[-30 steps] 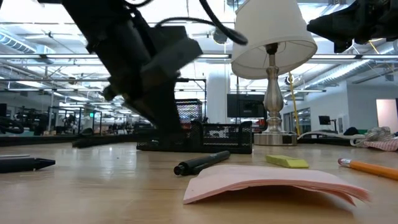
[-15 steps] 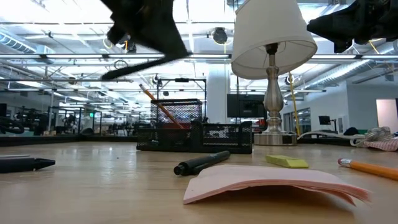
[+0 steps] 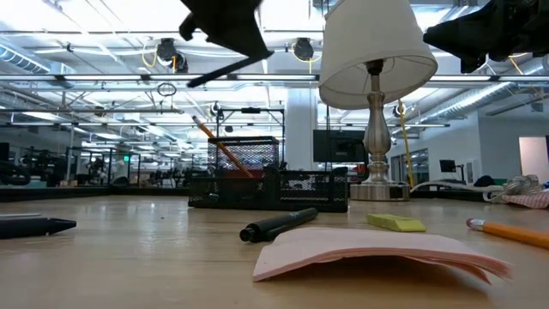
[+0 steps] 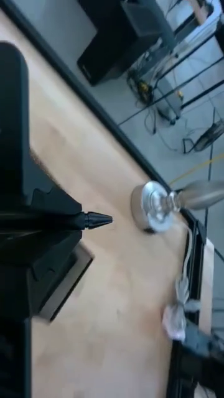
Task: Pick and place office supplies into organizer
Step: Put the black pen into the black desk organizer
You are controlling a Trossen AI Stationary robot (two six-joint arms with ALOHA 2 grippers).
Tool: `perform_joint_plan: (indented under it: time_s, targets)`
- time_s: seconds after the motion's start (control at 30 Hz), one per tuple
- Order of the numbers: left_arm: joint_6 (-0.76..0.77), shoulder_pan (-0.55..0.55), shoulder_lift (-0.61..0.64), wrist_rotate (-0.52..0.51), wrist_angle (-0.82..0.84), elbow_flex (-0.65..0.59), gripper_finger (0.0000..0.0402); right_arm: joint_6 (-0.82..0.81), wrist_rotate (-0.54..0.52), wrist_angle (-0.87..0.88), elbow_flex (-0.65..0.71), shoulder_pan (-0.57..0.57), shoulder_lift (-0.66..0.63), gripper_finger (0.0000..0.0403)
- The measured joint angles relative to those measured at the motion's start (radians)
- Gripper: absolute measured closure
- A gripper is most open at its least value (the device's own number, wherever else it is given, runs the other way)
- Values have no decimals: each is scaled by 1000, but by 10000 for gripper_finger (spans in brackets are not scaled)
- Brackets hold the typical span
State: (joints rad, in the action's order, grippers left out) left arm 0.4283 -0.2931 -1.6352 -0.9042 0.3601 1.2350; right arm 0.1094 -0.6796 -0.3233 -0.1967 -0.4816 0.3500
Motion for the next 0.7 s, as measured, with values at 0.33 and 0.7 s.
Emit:
perform_joint_plan:
  time_s: [0.33, 0.7]
  targets:
    - [-212, 134, 0, 67, -183, 0, 370, 0, 0, 0, 0, 0, 0, 341]
    - [-385, 192, 0, 137, -738, -252, 378, 0, 0, 0, 0, 0, 0, 337]
